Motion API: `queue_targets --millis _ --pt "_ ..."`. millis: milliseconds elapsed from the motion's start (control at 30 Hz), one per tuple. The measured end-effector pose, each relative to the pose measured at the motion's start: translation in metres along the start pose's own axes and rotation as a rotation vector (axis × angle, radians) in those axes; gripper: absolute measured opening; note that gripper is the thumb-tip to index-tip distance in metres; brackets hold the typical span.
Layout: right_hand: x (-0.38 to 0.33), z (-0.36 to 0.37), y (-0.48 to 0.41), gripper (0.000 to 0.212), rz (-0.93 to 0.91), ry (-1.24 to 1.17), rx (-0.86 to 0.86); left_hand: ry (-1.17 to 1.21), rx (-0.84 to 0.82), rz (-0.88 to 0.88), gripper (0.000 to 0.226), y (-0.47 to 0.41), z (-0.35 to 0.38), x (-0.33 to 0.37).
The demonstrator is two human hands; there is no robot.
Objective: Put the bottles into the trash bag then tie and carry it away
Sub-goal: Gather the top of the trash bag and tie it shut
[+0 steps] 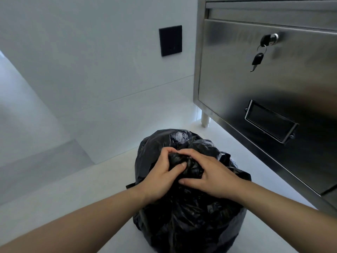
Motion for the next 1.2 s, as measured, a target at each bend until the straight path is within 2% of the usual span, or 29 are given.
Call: queue_targets --millis 100,267,333,467,567,633,733,833,933,1100,1200 --pt "0.013 -0.007 -0.008 0.060 0.049 0.023 0.060 -0.128 0.061 0.088 0.033 -0.012 -0.006 -0.002" --pt "0.030 -0.011 -0.015 0.055 0.121 0.079 0.114 -0.369 0.065 0.284 0.051 -0.029 -0.010 -0.007" --pt "0.033 -0.011 -0.019 0.055 0.134 0.081 0.119 -0.397 0.079 0.329 0.055 -0.036 -0.012 -0.008" --pt "0.044 -0.008 -0.026 0.056 0.160 0.084 0.093 -0.344 0.133 0.307 0.054 -0.048 -0.017 -0.015" --pt "0.052 -0.015 -0.025 0.054 0.227 0.108 0.116 -0.414 0.160 0.354 0.055 -0.061 -0.025 -0.010" --pt "0.049 -0.022 -0.020 0.053 0.312 0.074 0.145 -0.523 0.120 0.337 0.057 -0.063 -0.033 -0.001" --pt "0.021 -0.034 -0.007 0.054 0.409 0.087 0.104 -0.674 -0.002 0.216 0.061 -0.043 -0.045 0.020" --pt "-0.030 -0.058 0.008 0.054 0.481 0.078 0.043 -0.824 -0.111 0.125 0.064 -0.010 -0.068 0.065" --pt "-0.096 -0.100 0.015 0.053 0.551 0.008 0.066 -0.891 -0.171 0.063 0.067 0.015 -0.099 0.135" --pt "-0.225 -0.197 0.021 0.053 0.657 -0.086 0.087 -0.897 -0.179 0.018 0.071 0.052 -0.150 0.290" --pt "-0.308 -0.272 0.023 0.052 0.716 -0.088 0.169 -0.870 -0.161 -0.007 0.073 0.075 -0.180 0.396"
Point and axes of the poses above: each hand's wrist, its own y-axis away from the middle knuckle, its own z-axis out of the palm, x = y × z, the point moved 2 cm from there along -y, towards the middle knuckle, and after that the axes turned 11 degrees about x, right-handed, at the moved point
